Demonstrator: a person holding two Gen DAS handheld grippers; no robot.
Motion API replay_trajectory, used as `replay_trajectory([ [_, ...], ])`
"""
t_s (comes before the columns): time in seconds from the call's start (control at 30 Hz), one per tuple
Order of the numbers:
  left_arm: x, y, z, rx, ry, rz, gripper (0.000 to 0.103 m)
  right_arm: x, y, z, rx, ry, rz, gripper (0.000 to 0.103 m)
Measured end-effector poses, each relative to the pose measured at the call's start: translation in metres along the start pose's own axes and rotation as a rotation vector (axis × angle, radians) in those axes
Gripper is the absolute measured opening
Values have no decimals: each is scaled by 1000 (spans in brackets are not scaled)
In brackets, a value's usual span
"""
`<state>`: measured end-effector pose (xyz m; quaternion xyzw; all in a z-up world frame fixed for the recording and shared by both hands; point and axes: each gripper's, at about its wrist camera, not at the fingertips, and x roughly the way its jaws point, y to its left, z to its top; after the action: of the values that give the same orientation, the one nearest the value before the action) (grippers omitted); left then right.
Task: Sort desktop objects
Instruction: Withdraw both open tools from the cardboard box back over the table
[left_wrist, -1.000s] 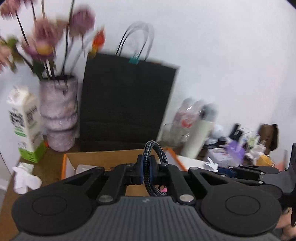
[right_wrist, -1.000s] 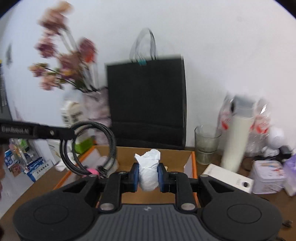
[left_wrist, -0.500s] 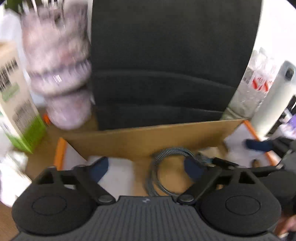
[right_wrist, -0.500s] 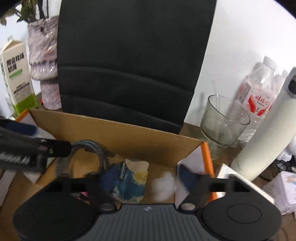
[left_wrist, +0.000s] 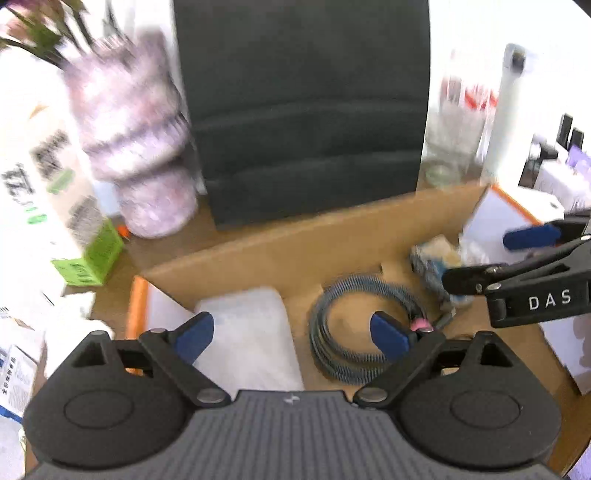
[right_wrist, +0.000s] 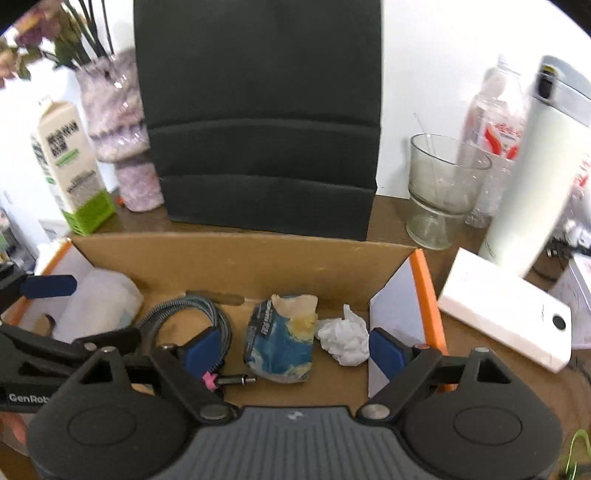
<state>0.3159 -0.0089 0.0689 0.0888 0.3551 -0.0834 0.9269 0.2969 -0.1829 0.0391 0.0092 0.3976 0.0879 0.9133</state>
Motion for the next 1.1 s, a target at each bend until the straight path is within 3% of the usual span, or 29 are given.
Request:
replay_trajectory([
  [0.07,-25,3,-4,-59,-93,68,97,-14,-3,-5,16,-29,25,87],
  [0.13,-46,13,-6,-123,-139,68,101,-29,-4,-8,14,-61,33,87],
  [0.23,-62,21,-14,-160,-86,4,102,-54,-10,-9,8,-102,38,92],
  [0.3,-68,17,-21,-145,-68,14,102,-65,-16,-10,23,-97,35,93],
  [0.43,-92,9,-35,-130,-128,16,102,-87,-20,-28,9,-79,77,93],
  [0.53,-126,8,-40,-161,-194,-2,103,-112,-19,-51,-14,-97,113,93],
  [0.63,-155,6,-51,-188,-209,-42,103,-143,-22,-77,3,-120,122,93],
  [0.8,-193,-9,-95,-216,-184,-86,103,-186,-26,-134,31,-170,85,93],
  [1.0,-214,-33,-140,-219,-145,-68,103,-215,-23,-204,50,-208,29,93],
  [1.1,-230,-42,-159,-237,-175,-60,103,-223,-20,-233,83,-187,32,93],
])
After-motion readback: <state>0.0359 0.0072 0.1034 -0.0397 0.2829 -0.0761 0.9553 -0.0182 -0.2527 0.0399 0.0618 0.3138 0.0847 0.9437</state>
